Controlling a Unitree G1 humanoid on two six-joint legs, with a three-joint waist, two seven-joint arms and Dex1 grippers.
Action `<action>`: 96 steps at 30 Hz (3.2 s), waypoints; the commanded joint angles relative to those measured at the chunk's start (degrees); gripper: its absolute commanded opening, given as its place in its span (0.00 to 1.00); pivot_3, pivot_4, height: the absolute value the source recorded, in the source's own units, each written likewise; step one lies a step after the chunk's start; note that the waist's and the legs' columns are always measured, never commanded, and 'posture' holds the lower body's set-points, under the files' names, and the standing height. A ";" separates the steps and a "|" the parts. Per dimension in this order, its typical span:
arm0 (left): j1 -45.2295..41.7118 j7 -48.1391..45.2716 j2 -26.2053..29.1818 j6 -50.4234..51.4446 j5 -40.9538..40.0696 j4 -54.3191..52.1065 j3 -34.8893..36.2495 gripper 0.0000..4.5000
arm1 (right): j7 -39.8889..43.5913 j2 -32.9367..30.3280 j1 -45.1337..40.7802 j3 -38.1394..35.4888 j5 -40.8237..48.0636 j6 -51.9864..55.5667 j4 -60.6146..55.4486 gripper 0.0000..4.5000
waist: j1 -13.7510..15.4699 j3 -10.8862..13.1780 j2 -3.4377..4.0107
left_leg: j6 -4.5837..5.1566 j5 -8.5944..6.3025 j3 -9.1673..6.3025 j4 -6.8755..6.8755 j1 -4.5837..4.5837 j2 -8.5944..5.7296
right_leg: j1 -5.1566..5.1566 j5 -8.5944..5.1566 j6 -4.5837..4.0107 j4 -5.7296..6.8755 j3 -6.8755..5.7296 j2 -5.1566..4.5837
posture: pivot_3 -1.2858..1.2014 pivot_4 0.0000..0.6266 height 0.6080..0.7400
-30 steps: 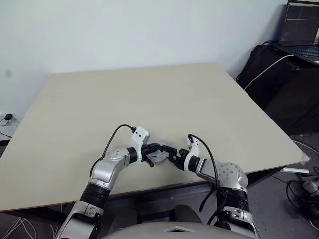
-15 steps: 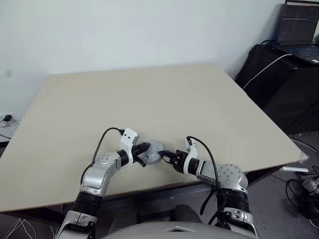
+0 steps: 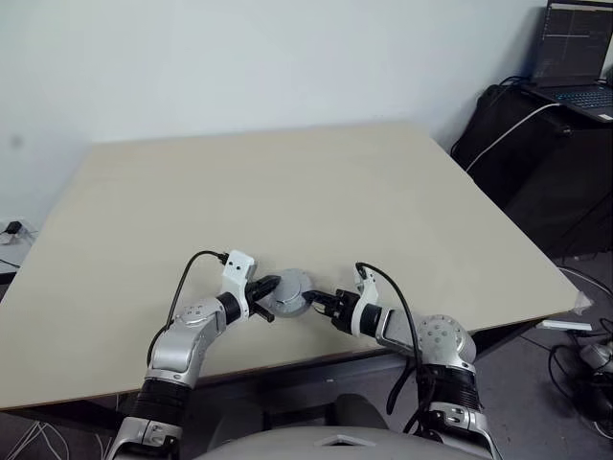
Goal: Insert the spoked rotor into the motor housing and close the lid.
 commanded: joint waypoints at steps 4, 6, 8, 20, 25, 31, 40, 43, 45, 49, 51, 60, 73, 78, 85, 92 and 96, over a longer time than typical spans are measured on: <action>1.68 0.34 0.51 1.87 0.70 1.81 -1.58 0.00 | 0.60 1.51 0.14 4.06 0.34 -0.92 -1.52 0.48 | 0.02 0.03 0.00 | -0.01 0.00 0.00 0.00 0.01 0.01 | 0.00 0.00 0.00 0.00 0.01 0.01 | 0.52 0.00 1.00; 1.71 0.36 0.54 1.89 0.68 1.78 -1.67 0.00 | 0.85 1.45 0.17 4.28 0.37 -0.87 -1.37 0.63 | 0.34 0.04 0.03 | 0.02 0.01 0.00 0.00 -0.02 0.01 | -0.02 -0.02 -0.03 0.00 -0.02 0.00 | 0.52 0.00 1.00; 1.73 0.42 0.54 1.90 0.64 1.77 -1.74 0.00 | 0.95 1.42 0.12 4.48 0.45 -0.92 -1.03 0.78 | 0.75 0.04 0.02 | 0.04 0.02 0.01 0.00 -0.04 -0.01 | -0.02 -0.03 -0.04 -0.02 -0.01 -0.02 | 0.52 0.00 1.00; 2.39 0.66 0.62 1.80 0.76 1.64 -2.35 0.00 | 0.00 2.32 0.28 1.65 3.45 -2.91 -1.22 0.78 | 1.69 0.06 0.02 | -0.01 -0.03 0.01 0.00 -0.13 -0.03 | -0.08 -0.05 -0.08 -0.06 -0.01 -0.10 | 0.52 0.00 1.00; 2.41 0.55 0.68 1.90 0.76 1.59 -2.44 0.00 | -0.45 1.86 1.10 1.37 4.44 -1.76 -2.26 0.46 | 1.99 0.06 0.09 | 0.05 -0.01 0.01 0.00 -0.20 -0.06 | -0.14 -0.04 -0.11 -0.07 -0.01 -0.13 | 0.52 0.00 1.00; 2.14 0.57 0.68 1.72 0.65 1.78 -2.45 0.00 | -0.94 1.33 1.07 1.75 4.60 -1.94 -1.87 0.46 | 2.06 0.06 0.09 | 0.05 -0.01 0.01 0.00 -0.19 -0.07 | -0.12 -0.06 -0.09 -0.07 -0.03 -0.16 | 0.52 0.00 1.00; 3.19 2.00 -0.60 -0.32 -0.83 -1.01 -0.51 0.00 | -1.37 1.34 0.96 1.30 4.54 -2.75 -1.69 0.46 | 2.06 0.07 0.10 | 0.06 -0.01 0.01 0.01 -0.19 -0.08 | -0.12 -0.06 -0.09 -0.07 -0.07 -0.15 | 0.52 0.00 1.00; 4.03 4.22 -3.73 -3.28 -3.86 -5.14 3.02 0.00 | -1.50 1.77 1.40 1.00 4.96 -3.04 -1.89 0.46 | 2.13 0.17 0.08 | 0.06 -0.01 0.01 0.01 -0.21 -0.08 | -0.14 -0.06 -0.10 -0.07 -0.05 -0.18 | 0.52 0.00 1.00; 4.54 6.33 -5.83 -4.88 -5.73 -8.73 5.48 0.00 | -1.50 1.79 1.82 1.06 5.15 -3.12 -1.96 0.46 | 2.17 0.20 0.03 | 0.06 -0.01 0.01 0.01 -0.35 -0.07 | -0.24 -0.02 -0.14 -0.07 0.01 -0.20 | 0.52 0.00 1.00; 6.06 10.77 -8.86 -3.48 -10.95 -17.16 10.33 0.00 | -1.83 1.72 2.24 1.05 5.80 -3.25 -1.91 0.46 | 2.10 0.22 0.05 | 0.09 0.01 -0.02 0.12 -0.82 -0.06 | -0.39 0.32 -0.12 -0.02 -0.02 -0.16 | 0.52 0.00 1.00; 7.22 12.53 -9.52 -1.73 -13.42 -20.41 11.95 0.00 | -1.90 1.64 2.29 1.06 6.02 -3.39 -1.74 0.46 | 2.11 0.22 0.06 | 0.09 0.01 -0.02 0.12 -0.83 -0.06 | -0.39 0.31 -0.14 -0.04 -0.02 -0.15 | 0.52 0.00 1.00; 20.41 16.84 -16.45 7.07 -33.12 -27.68 17.23 0.00 | -1.29 3.28 1.83 -2.39 12.57 -2.47 -2.52 0.46 | 2.10 0.54 -0.03 | 0.24 -0.04 0.01 0.31 -0.83 -0.16 | -0.28 0.00 -0.09 -0.09 -0.12 0.18 | 0.52 0.00 1.00; 29.41 19.20 -24.32 6.49 -59.04 -26.23 14.79 0.43 | -3.71 5.15 -1.41 -2.44 21.65 -3.54 -3.78 0.46 | 1.67 1.19 -0.02 | 0.26 -0.10 0.01 0.56 -0.90 -0.06 | -0.40 -0.03 -0.02 -0.10 -0.14 0.12 | 0.52 0.00 1.00; 30.29 19.49 -24.20 4.87 -63.43 -25.36 12.65 0.80 | -5.31 5.31 -2.32 -1.13 24.45 -4.42 -4.24 0.46 | 1.63 1.20 -0.03 | 0.29 -0.10 0.05 0.59 -0.99 -0.09 | -0.37 -0.03 -0.03 -0.09 -0.11 0.25 | 0.52 0.00 1.00; 30.42 20.16 -24.49 5.13 -69.21 -23.14 10.98 1.00 | -6.95 4.45 -3.01 1.52 28.58 -3.92 -4.75 0.46 | 1.54 1.21 -0.02 | 0.32 -0.11 0.06 0.65 -0.98 -0.13 | -0.33 -0.03 -0.03 -0.09 -0.10 0.26 | 0.52 0.00 1.00; 30.04 19.65 -24.42 4.75 -70.37 -21.53 9.76 1.00 | -8.93 3.01 -2.72 4.11 32.66 -2.21 -4.99 0.46 | 1.52 1.21 -0.03 | 0.33 -0.10 0.06 0.68 -0.98 -0.15 | -0.29 -0.02 -0.03 -0.08 -0.10 0.27 | 0.52 0.00 1.00; 29.32 19.17 -24.22 4.48 -70.30 -19.76 9.35 1.00 | -10.22 2.73 -2.42 5.32 34.72 -1.20 -5.41 0.46 | 1.54 1.21 -0.03 | 0.33 -0.10 0.06 0.69 -0.97 -0.16 | -0.28 -0.02 -0.03 -0.08 -0.10 0.28 | 0.52 0.00 1.00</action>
